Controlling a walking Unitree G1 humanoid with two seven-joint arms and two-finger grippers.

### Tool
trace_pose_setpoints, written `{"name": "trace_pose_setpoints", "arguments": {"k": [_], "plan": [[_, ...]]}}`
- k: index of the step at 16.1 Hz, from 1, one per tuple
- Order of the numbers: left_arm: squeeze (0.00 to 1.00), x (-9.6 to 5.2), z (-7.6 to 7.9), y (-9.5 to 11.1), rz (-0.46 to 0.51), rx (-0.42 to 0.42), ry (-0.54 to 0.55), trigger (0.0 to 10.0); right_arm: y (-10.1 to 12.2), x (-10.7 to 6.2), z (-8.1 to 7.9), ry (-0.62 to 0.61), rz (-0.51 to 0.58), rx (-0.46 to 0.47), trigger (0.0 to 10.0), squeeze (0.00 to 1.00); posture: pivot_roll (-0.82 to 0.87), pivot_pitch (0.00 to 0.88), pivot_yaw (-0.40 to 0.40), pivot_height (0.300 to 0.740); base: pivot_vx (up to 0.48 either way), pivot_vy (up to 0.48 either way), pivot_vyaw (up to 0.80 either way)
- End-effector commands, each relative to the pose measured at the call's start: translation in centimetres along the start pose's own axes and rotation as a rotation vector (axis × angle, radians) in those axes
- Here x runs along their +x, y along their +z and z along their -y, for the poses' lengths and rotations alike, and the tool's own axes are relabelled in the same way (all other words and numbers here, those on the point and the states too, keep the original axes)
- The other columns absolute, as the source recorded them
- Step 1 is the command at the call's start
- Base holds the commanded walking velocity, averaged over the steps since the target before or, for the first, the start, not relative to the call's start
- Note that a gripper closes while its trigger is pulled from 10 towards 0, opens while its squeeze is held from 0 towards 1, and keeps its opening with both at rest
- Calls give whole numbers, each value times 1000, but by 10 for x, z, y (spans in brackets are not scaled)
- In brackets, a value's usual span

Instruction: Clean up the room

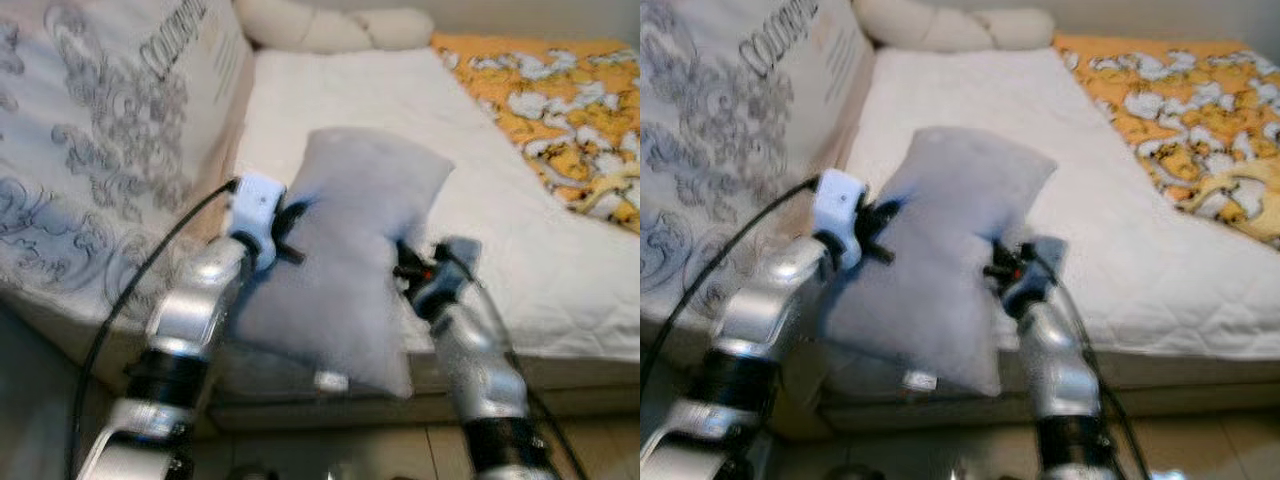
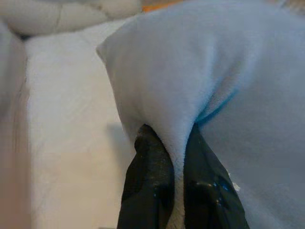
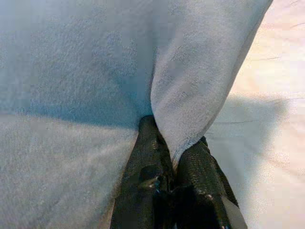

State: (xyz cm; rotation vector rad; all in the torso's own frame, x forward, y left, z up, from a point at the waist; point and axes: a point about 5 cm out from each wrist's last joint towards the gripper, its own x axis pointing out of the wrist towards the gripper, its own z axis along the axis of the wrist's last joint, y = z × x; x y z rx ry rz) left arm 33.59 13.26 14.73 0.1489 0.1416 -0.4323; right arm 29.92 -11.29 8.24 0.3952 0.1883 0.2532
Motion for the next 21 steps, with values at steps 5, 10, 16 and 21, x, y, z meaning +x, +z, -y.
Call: {"name": "trace_pose_setpoints", "arguments": {"k": [5, 10, 16, 21], "plan": [[0, 4, 2, 16, 59, 9, 5, 10000, 7, 3, 5, -8, 10, -15, 10000, 0, 23, 0, -5, 740, 310, 0, 593], [0, 5, 1, 17, 61, 22, 6, 10000, 6, 5, 6, -8, 12, -17, 10000, 0, 27, 0, -8, 740, 313, 0, 0], [0, 6, 0, 18, 63, 35, 5, 10000, 5, 5, 6, -9, 12, -5, 10000, 0, 24, 0, 1, 740, 312, 0, 0], [0, 7, 0, 18, 64, 36, 0, 10000, 4, 5, 7, -9, 12, -4, 10000, 0, 18, 0, 4, 740, 314, 0, 0]]}}
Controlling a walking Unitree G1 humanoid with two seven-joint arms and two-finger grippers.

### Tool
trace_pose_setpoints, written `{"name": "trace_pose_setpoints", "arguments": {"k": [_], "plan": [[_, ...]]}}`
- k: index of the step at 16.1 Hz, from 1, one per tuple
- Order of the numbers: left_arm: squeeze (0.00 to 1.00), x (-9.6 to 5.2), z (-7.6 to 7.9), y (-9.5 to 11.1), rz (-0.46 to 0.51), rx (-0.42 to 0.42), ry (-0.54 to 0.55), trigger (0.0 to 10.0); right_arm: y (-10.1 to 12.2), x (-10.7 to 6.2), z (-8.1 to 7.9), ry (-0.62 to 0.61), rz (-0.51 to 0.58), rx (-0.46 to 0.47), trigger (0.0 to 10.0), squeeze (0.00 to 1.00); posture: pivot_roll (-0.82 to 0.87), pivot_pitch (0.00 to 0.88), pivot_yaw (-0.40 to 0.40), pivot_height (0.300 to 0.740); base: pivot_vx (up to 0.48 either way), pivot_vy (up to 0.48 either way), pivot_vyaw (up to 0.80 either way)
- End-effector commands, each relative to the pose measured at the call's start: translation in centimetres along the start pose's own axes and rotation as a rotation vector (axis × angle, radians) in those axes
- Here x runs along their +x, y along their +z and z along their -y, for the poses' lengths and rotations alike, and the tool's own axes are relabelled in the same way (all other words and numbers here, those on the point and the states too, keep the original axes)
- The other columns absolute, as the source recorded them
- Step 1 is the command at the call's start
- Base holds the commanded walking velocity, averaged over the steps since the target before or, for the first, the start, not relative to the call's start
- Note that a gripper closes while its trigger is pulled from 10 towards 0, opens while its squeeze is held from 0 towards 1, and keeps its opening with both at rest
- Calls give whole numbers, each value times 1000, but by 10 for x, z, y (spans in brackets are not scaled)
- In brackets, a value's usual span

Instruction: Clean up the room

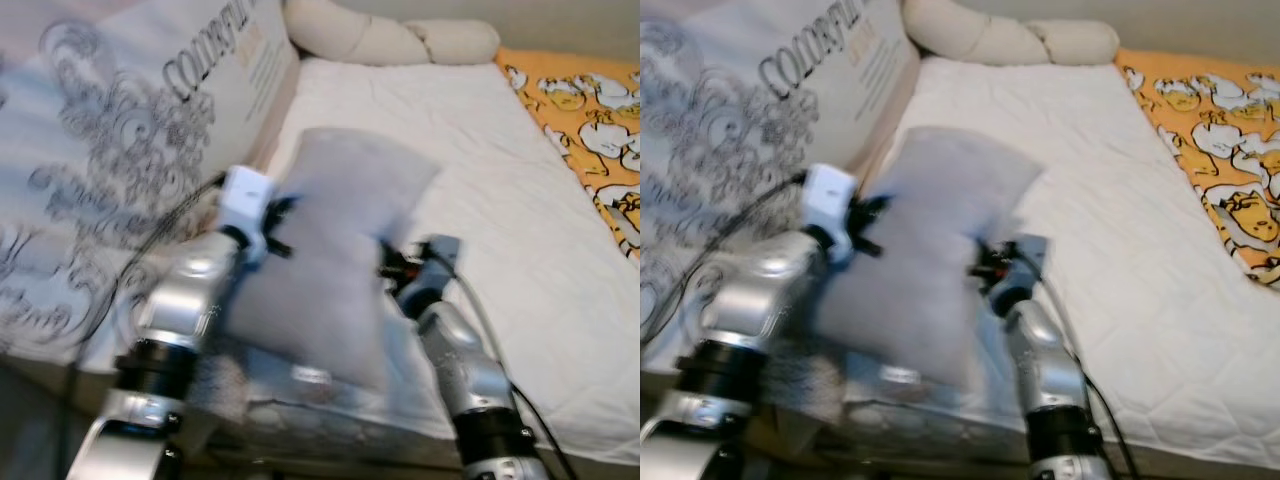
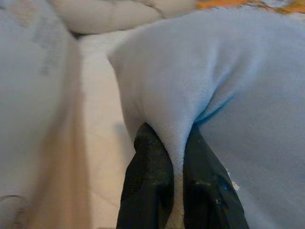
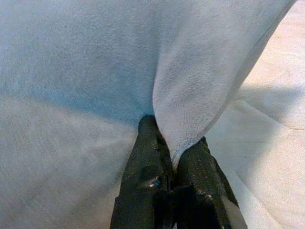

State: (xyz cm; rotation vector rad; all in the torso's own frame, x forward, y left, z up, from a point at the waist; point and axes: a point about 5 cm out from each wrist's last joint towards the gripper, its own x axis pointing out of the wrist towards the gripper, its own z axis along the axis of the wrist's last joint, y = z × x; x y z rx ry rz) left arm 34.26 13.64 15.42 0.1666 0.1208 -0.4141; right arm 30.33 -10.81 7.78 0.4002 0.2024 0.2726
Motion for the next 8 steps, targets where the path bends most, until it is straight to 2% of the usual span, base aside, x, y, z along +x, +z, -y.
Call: {"name": "trace_pose_setpoints", "arguments": {"k": [1, 5, 7, 8], "plan": [[0, 4, 7, 12, 50, 16, -22, 10000, 9, -1, 10, -28, 29, -8, 10000, 0, 17, 0, 5, 740, 311, 0, 0], [0, 5, 7, 12, 49, 16, -22, 10000, 8, -2, 10, -37, 32, 3, 10000, 0, 12, 0, 10, 740, 312, 0, 0], [0, 6, 6, 11, 40, 33, -12, 10000, 7, -3, 11, -36, 32, 42, 10000, 0, 10, 0, 12, 740, 264, 0, 0], [0, 6, 6, 10, 34, 43, -15, 10000, 7, -4, 14, -55, 36, 40, 10000, 1000, 9, 0, 13, 740, 0, 0, 0]]}}
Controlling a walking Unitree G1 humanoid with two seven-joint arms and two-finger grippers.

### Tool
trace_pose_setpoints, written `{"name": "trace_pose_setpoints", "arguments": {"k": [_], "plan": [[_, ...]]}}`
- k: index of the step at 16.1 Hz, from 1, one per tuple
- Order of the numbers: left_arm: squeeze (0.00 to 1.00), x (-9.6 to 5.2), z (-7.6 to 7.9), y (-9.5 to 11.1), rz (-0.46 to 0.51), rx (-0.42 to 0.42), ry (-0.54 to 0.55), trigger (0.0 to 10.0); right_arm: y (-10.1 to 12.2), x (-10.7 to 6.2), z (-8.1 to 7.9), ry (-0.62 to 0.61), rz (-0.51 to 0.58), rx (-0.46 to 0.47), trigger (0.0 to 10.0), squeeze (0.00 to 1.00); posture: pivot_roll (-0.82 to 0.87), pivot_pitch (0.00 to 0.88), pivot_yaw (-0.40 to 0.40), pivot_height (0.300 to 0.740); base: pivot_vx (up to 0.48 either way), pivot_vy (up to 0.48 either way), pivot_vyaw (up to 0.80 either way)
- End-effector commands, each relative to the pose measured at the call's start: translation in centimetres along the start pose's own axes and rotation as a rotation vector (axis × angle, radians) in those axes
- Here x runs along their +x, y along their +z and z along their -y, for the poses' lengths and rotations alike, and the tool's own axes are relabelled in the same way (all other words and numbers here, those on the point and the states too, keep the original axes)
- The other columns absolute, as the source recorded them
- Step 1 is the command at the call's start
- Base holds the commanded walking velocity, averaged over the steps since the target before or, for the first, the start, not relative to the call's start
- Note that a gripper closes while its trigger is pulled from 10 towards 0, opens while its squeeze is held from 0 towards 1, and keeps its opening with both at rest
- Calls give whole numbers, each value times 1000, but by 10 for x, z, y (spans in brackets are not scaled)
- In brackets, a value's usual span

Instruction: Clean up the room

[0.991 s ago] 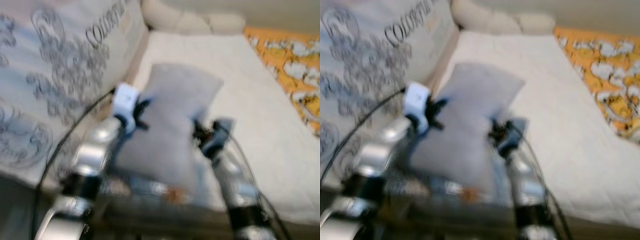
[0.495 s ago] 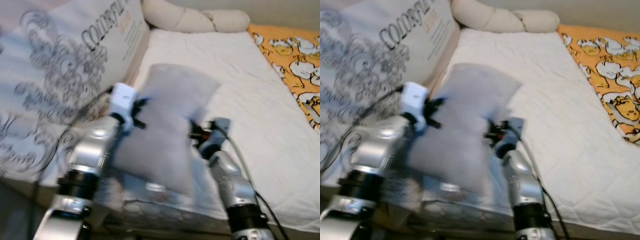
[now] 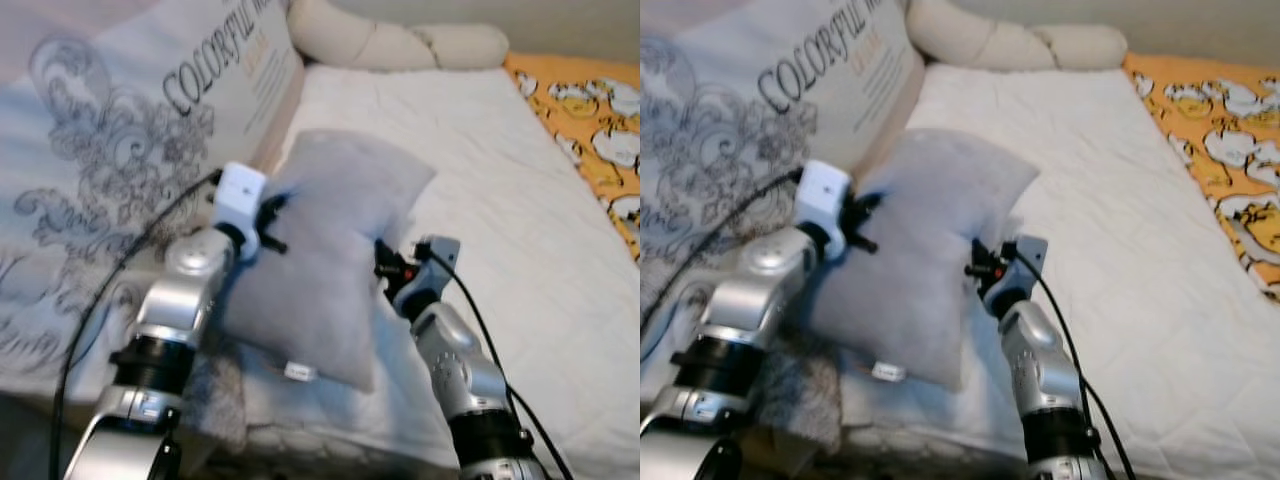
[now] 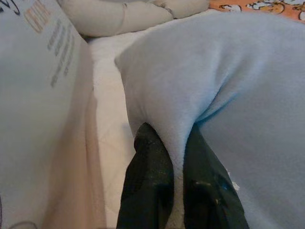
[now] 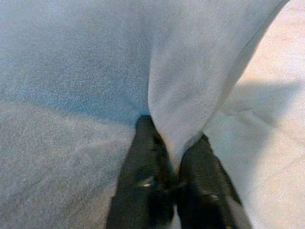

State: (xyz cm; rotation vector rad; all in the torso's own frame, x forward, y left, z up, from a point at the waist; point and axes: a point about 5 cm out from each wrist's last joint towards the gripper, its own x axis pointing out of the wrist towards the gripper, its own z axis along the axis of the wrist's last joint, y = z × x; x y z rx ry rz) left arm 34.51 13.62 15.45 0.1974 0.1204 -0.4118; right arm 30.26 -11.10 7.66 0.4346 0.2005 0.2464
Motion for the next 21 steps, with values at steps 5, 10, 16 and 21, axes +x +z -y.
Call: {"name": "trace_pose_setpoints", "arguments": {"k": [5, 10, 16, 21], "plan": [[0, 8, 1, 4, -2, 94, -19, 10000, 7, -7, 28, -108, 44, -97, 10000, 1000, 7, 0, 16, 740, 0, 0, 0], [0, 12, -32, 5, -39, 265, 47, 10000, 16, -12, 25, 74, 51, -128, 10000, 1000, -12, 0, 28, 740, 0, 0, 0], [0, 7, -78, 22, -74, 420, 93, 10000, 22, -26, 0, 470, -28, -198, 10000, 1000, -5, 0, 24, 740, 0, 0, 0], [0, 3, -86, 7, -203, 589, -60, 10000, 20, -37, -4, 597, -106, -280, 10000, 1000, -6, 0, 25, 740, 0, 0, 0]]}}
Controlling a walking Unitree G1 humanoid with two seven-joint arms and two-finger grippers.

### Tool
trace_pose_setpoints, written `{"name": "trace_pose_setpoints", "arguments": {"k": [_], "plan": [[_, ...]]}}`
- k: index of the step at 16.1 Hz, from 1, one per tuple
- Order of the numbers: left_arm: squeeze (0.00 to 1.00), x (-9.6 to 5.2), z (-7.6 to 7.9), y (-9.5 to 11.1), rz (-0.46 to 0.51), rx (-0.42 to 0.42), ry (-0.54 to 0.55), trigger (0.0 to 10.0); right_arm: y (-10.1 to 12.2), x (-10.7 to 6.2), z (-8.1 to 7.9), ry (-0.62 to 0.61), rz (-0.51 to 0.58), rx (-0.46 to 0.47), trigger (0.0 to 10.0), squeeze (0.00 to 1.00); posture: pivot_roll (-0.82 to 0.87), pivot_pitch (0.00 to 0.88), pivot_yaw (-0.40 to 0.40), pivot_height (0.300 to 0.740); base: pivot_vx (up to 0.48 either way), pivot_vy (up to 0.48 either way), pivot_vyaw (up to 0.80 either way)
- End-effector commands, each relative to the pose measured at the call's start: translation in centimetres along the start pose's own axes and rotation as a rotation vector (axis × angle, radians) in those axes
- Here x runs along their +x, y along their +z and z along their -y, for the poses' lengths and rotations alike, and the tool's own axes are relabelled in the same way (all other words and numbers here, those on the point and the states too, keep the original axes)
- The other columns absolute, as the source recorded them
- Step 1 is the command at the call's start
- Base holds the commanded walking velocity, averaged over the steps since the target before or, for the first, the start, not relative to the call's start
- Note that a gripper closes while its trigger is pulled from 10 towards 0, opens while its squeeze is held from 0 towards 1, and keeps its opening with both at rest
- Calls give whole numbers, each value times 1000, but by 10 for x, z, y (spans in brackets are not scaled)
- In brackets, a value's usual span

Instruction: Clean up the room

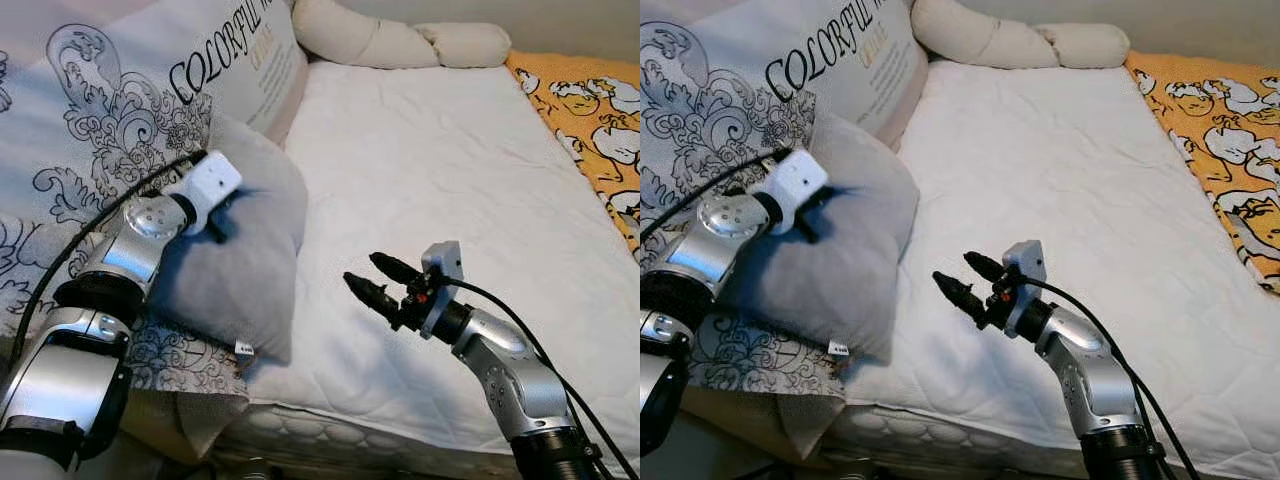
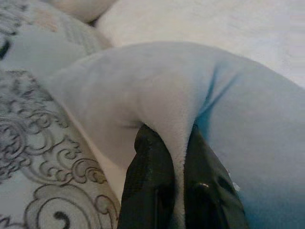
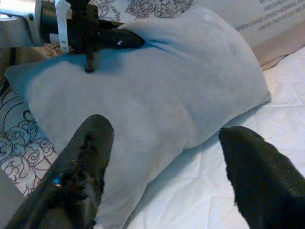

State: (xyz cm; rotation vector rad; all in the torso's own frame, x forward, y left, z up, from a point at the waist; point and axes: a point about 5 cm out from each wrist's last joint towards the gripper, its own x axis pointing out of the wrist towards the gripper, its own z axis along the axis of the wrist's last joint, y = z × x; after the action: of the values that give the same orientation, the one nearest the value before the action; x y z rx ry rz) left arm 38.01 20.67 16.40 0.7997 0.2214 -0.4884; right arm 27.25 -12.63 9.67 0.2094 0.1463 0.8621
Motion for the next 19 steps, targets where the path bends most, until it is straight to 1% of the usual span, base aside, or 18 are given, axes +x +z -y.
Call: {"name": "trace_pose_setpoints", "arguments": {"k": [1, 2, 3, 5, 7, 8, 10, 11, 12, 14, 16, 17, 18, 19], "plan": [[0, -4, -9, -1, -25, 75, -19, 10000, 2, -1, -4, 19, -9, -28, 10000, 1000, -4, 0, 25, 740, 0, 0, 0], [0, -5, -10, -5, -42, 104, -23, 10000, 0, 0, -5, 24, -21, -33, 10000, 1000, 0, 0, 25, 740, 0, 0, 0], [0, -6, -12, -6, -49, 110, -17, 10000, -2, 0, -6, 35, -31, -15, 10000, 1000, 0, 0, 25, 740, 0, 0, 0], [0, -11, -20, -11, -73, 128, -4, 10000, -3, -1, -11, 78, -32, 33, 10000, 1000, 1, 0, 26, 740, 0, 0, 0], [0, -18, -31, -14, -90, 180, 6, 10000, -3, -1, -12, 91, -23, 50, 10000, 1000, 3, 0, 26, 740, 0, 0, 0], [0, -21, -36, -14, -92, 199, 8, 10000, -2, -1, -12, 85, -17, 48, 10000, 1000, 4, 0, 24, 740, 0, 0, 0], [0, -25, -44, -12, -95, 247, -23, 10000, -2, 1, -11, 79, -19, 19, 10000, 1000, 8, 0, 21, 740, 0, 0, 0], [0, -26, -44, -12, -94, 263, -44, 10000, -2, 2, -12, 83, -24, 14, 10000, 1000, 9, 0, 20, 740, 0, 0, 0], [0, -28, -42, -14, -101, 299, -99, 10000, -3, 3, -13, 94, -27, 21, 10000, 1000, 10, 0, 17, 740, 0, 0, 0], [0, -30, -40, -15, -107, 330, -156, 10000, -4, 2, -15, 110, -30, 23, 10000, 1000, 9, 0, 16, 740, 0, 0, 0], [0, -31, -38, -17, -113, 337, -201, 10000, -5, 2, -17, 119, -32, 0, 10000, 1000, 7, 0, 17, 740, 0, 0, 0], [396, -30, -39, -17, -113, 315, -195, 10000, -6, 2, -17, 118, -35, -13, 10000, 1000, 6, 0, 18, 740, 0, 0, 0], [1000, -29, -39, -15, -99, 272, -177, 10000, -6, 2, -17, 118, -36, -16, 10000, 1000, 4, 0, 19, 740, 0, 0, 0], [1000, -28, -39, -14, -84, 258, -169, 10000, -7, 1, -17, 113, -39, -14, 10000, 1000, 1, 0, 18, 740, 0, 0, 0]]}}
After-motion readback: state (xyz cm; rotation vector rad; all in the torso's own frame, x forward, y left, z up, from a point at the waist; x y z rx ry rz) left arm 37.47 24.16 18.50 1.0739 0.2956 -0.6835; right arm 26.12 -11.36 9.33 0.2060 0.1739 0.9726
